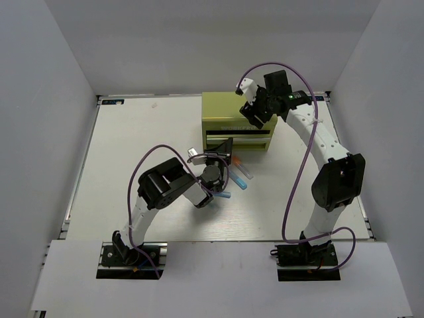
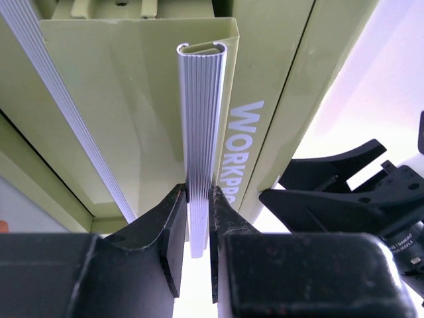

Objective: Sort the stationery into containers
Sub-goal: Open the drawer in the storage box.

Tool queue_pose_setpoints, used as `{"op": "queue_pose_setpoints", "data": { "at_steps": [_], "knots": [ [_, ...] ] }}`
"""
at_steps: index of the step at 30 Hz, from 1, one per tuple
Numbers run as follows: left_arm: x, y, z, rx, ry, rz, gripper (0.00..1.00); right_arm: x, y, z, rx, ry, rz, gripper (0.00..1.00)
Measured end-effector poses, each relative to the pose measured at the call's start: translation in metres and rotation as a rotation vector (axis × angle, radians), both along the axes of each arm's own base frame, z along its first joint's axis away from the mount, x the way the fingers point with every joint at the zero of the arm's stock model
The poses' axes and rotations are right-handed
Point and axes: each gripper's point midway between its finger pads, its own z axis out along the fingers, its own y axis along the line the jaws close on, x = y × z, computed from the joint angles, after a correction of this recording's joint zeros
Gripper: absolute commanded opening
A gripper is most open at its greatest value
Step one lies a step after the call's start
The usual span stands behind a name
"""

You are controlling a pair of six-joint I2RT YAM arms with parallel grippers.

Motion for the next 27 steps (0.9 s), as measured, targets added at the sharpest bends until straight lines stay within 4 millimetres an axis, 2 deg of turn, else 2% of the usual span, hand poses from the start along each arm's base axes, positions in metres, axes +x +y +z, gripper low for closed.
{"op": "queue_pose_setpoints", "data": {
  "at_steps": [17,19,20,22,23,27],
  "knots": [
    [-0.028,0.000,0.000,0.024,0.016,-0.024,0.00,0.001,-0.001,0.000,-0.014,0.029,-0.032,0.70],
    [-0.029,0.000,0.000,0.026,0.018,-0.024,0.00,0.001,-0.001,0.000,-0.014,0.029,-0.033,0.74],
    [-0.029,-0.001,-0.001,0.027,0.019,-0.024,0.02,0.001,-0.001,0.000,-0.016,0.029,-0.034,0.80],
    [-0.029,-0.001,-0.001,0.028,0.019,-0.024,0.16,0.002,-0.002,-0.001,-0.015,0.028,-0.038,0.90],
    [-0.029,0.000,-0.001,0.028,0.019,-0.024,0.32,0.003,-0.002,-0.001,-0.013,0.027,-0.038,0.90],
    [-0.032,-0.002,-0.005,0.058,0.035,-0.033,0.50,0.004,0.000,-0.002,0.001,0.026,-0.017,0.90]
  ]
}}
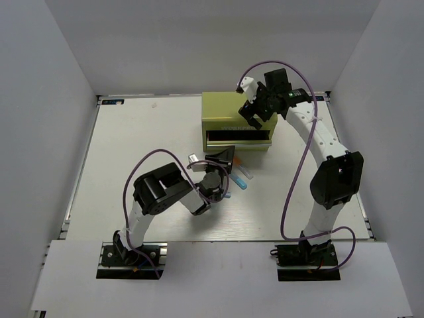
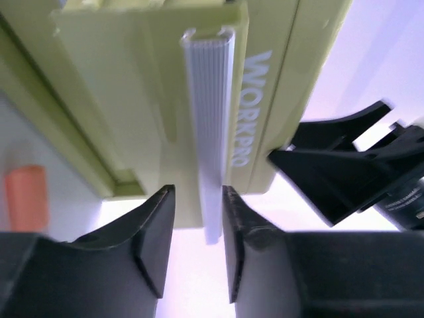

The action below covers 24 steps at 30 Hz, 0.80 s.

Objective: Sort the stationery into containers
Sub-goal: Open the drawer in the storage box, then pick up the pen from the center of the board.

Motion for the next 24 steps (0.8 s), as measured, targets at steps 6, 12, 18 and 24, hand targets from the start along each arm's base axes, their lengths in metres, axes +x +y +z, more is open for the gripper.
{"op": "queue_pose_setpoints", "data": {
  "at_steps": [6,12,18,24],
  "knots": [
    [-0.014,0.000,-0.016,0.071,0.039,-0.038,0.73,-0.016,0.003,0.003,0.035,-0.005,0.066,0.90],
    [-0.026,0.008,0.004,0.120,0.005,-0.075,0.77,-0.056,0.002,0.018,0.075,-0.025,0.147,0.90],
    [-0.051,0.002,0.048,0.189,-0.043,-0.217,0.77,-0.120,-0.007,0.052,0.129,-0.135,0.251,0.90],
    [-0.102,0.008,0.075,0.382,-0.022,-0.413,0.62,-0.198,-0.010,0.052,0.232,-0.144,0.360,0.22]
  ]
}}
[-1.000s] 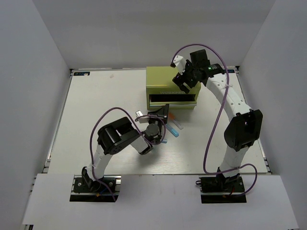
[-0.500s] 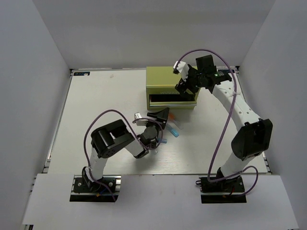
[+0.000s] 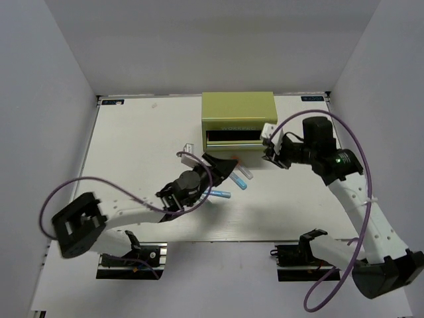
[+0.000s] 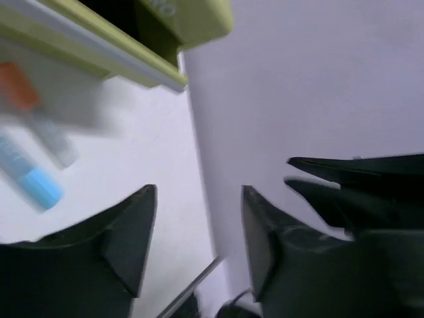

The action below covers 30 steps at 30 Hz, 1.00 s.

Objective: Sort the stationery into containers
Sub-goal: Pick up the pen from the center of the board.

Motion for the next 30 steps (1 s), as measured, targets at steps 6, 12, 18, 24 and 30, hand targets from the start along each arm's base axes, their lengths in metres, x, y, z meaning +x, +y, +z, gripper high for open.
{"op": "queue_pose_setpoints", "data": {
  "at_steps": [6,12,18,24,30],
  "knots": [
    [-0.041,0.055,-0.021,0.236,0.076,-0.049,0.00,-0.037,0.003,-0.085,-0.017,0.285,-0.013,0.33],
    [-0.068,0.102,-0.075,0.473,0.240,-0.046,0.54,-0.051,0.005,-0.135,-0.077,0.441,-0.064,0.56],
    [-0.087,0.129,-0.114,0.629,0.370,-0.053,0.64,-0.037,0.023,-0.166,-0.147,0.479,-0.101,0.62],
    [-0.099,0.140,-0.136,0.704,0.452,-0.068,0.64,-0.020,0.034,-0.201,-0.220,0.505,-0.189,0.65],
    [-0.102,0.140,-0.135,0.683,0.474,-0.070,0.66,-0.003,0.045,-0.213,-0.227,0.465,-0.280,0.65]
  ]
}}
